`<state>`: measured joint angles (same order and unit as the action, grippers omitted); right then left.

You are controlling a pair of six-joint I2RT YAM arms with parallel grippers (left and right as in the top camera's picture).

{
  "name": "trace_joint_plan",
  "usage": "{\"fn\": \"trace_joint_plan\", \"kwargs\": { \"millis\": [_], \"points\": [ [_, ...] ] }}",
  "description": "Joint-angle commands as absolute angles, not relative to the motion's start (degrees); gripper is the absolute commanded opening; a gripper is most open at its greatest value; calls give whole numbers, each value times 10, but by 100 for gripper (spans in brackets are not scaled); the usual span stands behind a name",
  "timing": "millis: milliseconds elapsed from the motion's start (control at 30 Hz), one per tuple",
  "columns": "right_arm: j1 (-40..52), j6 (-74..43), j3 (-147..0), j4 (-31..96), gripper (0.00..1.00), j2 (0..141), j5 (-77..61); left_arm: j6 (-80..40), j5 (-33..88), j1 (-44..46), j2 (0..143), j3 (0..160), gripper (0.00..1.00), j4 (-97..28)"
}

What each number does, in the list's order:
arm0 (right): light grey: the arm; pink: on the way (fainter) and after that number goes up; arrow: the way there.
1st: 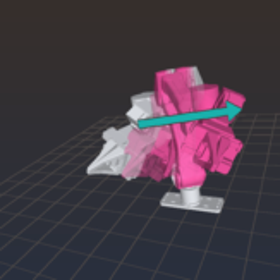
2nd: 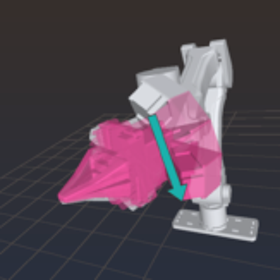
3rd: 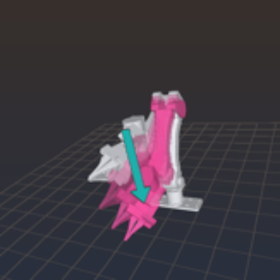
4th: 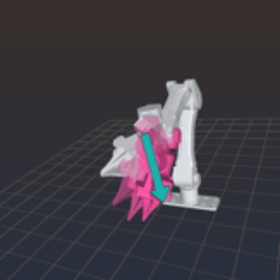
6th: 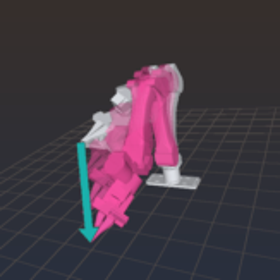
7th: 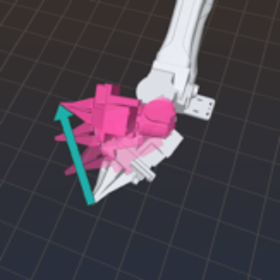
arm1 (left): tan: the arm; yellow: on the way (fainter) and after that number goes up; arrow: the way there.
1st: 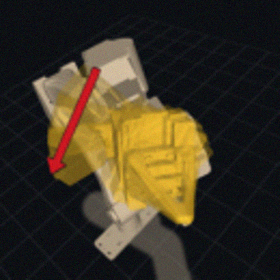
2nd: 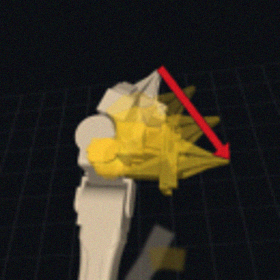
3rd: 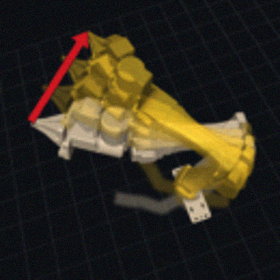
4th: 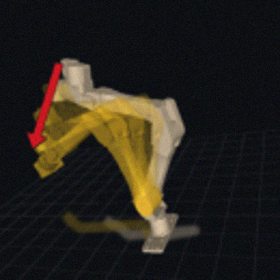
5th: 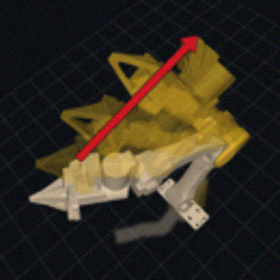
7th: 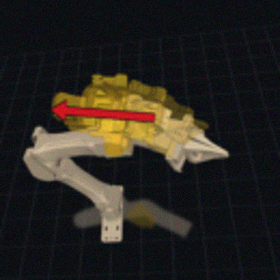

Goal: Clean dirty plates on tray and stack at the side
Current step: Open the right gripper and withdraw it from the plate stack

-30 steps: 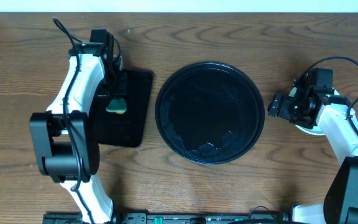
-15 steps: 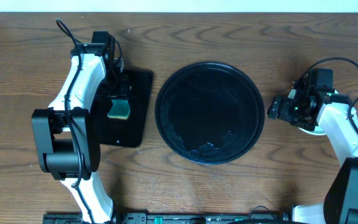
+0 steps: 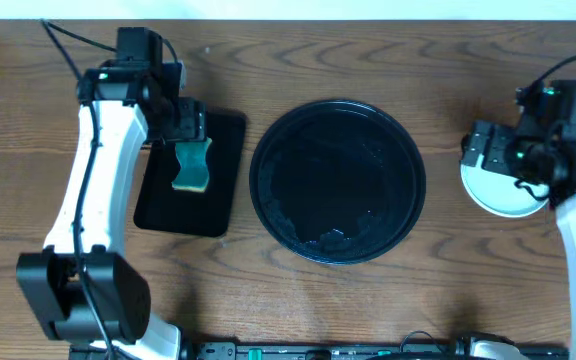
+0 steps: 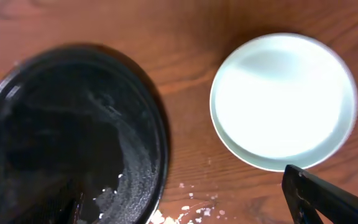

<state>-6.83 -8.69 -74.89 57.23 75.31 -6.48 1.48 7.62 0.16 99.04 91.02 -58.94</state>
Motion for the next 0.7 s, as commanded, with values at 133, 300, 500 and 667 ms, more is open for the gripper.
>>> {"fn": "trace_joint_plan", "kwargs": {
  "millis": [133, 300, 500, 667],
  "points": [
    [-64, -76, -762, 596, 99, 631, -58, 13, 86, 2, 997, 917, 79, -591],
    [-64, -102, -762, 616, 99, 565, -102, 13, 86, 2, 997, 917, 78, -591],
    [-64, -117, -762, 665, 99, 522, -133, 13, 86, 2, 997, 917, 79, -591],
    [-64, -102, -762, 695, 99, 513, -88, 12, 86, 2, 997, 917, 79, -591]
  ]
}}
